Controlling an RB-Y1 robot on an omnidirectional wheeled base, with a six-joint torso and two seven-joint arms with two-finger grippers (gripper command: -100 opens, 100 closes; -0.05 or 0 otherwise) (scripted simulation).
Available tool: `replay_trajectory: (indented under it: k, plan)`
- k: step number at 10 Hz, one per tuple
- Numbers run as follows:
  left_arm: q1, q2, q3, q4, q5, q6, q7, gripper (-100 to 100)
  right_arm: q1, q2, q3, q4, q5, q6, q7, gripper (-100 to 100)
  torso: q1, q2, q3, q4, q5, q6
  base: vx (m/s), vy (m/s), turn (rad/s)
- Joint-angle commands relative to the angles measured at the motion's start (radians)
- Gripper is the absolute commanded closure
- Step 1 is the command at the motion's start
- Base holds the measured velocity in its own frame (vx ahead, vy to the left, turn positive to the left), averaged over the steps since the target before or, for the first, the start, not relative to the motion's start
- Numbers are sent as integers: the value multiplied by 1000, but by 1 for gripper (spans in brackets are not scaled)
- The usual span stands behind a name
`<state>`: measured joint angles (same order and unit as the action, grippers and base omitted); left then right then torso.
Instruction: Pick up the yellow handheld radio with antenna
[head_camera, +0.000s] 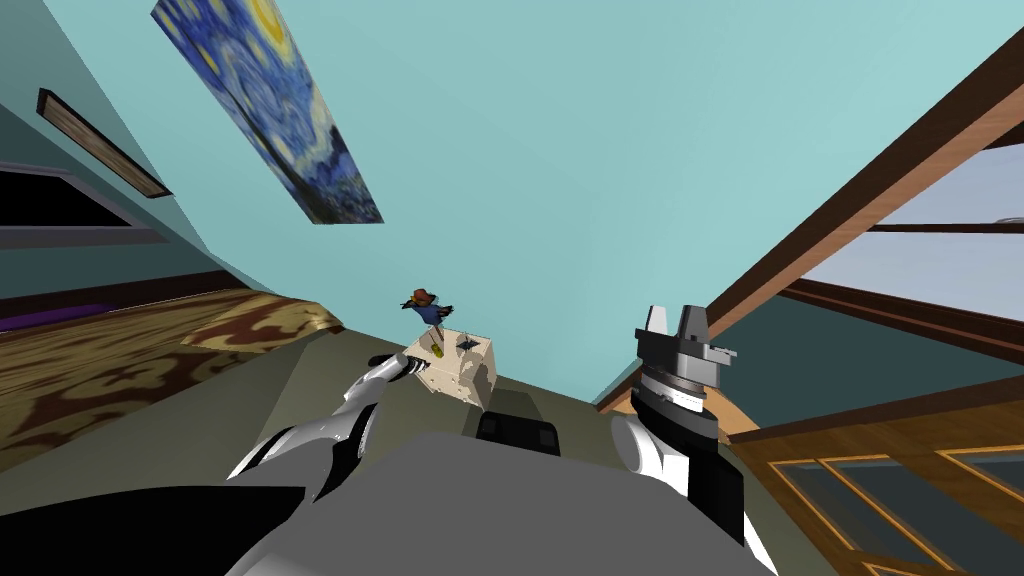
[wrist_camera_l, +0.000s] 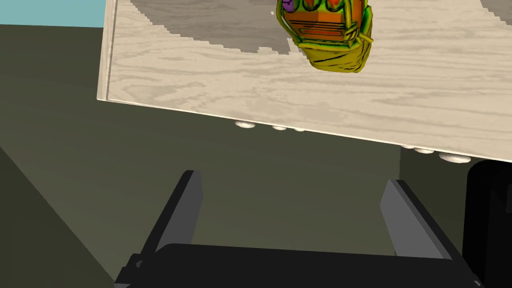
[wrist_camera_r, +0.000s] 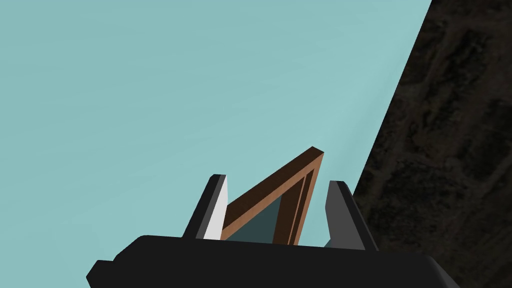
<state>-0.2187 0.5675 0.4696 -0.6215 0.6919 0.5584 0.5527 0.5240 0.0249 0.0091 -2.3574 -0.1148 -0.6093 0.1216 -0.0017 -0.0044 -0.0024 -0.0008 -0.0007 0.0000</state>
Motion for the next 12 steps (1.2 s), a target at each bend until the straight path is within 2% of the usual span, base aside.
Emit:
replay_trajectory:
  k: [1,3,4,6,8,9,10,12]
  plan:
    - [-24,19,22,50,18,21,8,-100,0,0,0,0,0,0,0,0,0,0,0,0,0,0,110,-44,-5]
    - [-47,42,47,107,32,42,20,-100,0,0,0,0,0,0,0,0,0,-3,-2,-1,0,0,125,-35,-9]
    - [-47,42,47,107,32,42,20,-100,0,0,0,0,0,0,0,0,0,-4,-2,-1,0,0,85,-29,-2]
    - [-72,68,73,154,43,59,29,-100,0,0,0,0,0,0,0,0,1,-1,-1,0,0,0,101,-16,-19]
    - [-65,64,69,140,38,62,37,-100,0,0,0,0,0,0,0,0,1,-3,-2,-1,0,0,81,-13,-9]
    - [-67,65,70,143,39,61,35,0,0,0,0,0,0,0,0,0,1,0,0,0,0,0,9,-2,0]
    - [-55,69,85,163,42,38,50,-100,0,0,0,0,0,0,0,0,2,3,1,0,0,0,-39,28,-344]
    - [-38,76,108,194,45,3,73,-100,0,0,0,0,0,0,0,0,6,9,5,2,1,0,-91,64,-339]
